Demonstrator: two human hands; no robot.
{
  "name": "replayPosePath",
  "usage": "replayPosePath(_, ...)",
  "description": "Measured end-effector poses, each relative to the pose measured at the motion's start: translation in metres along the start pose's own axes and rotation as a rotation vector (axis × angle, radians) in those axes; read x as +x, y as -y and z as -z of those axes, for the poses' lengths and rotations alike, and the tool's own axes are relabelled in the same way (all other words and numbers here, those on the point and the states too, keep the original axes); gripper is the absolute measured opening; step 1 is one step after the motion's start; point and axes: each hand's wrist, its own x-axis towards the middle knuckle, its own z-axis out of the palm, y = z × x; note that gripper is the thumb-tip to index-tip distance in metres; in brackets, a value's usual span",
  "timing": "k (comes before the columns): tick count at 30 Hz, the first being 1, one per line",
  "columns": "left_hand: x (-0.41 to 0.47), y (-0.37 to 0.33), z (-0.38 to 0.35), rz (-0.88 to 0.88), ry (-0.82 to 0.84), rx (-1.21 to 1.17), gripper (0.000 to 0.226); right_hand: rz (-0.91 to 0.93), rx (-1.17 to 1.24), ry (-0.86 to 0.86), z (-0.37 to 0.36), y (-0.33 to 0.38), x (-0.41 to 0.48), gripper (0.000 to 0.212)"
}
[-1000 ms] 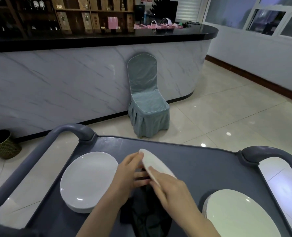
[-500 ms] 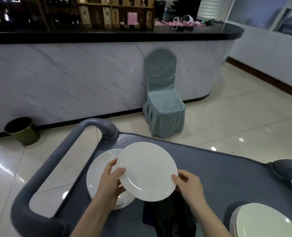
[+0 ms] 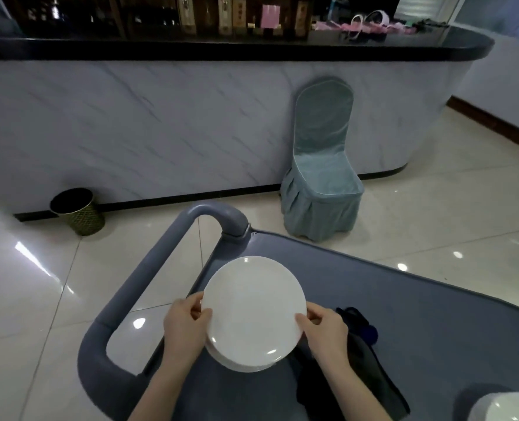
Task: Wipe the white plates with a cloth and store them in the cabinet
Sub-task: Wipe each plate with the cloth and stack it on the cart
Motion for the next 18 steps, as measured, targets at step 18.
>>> replayPosePath(18, 0.001, 0.015, -0.011, -0.025, -0.038, 0.196, 0.019, 0.11, -0.161, -0.026, -0.014, -0.006, 0.014, 0.025)
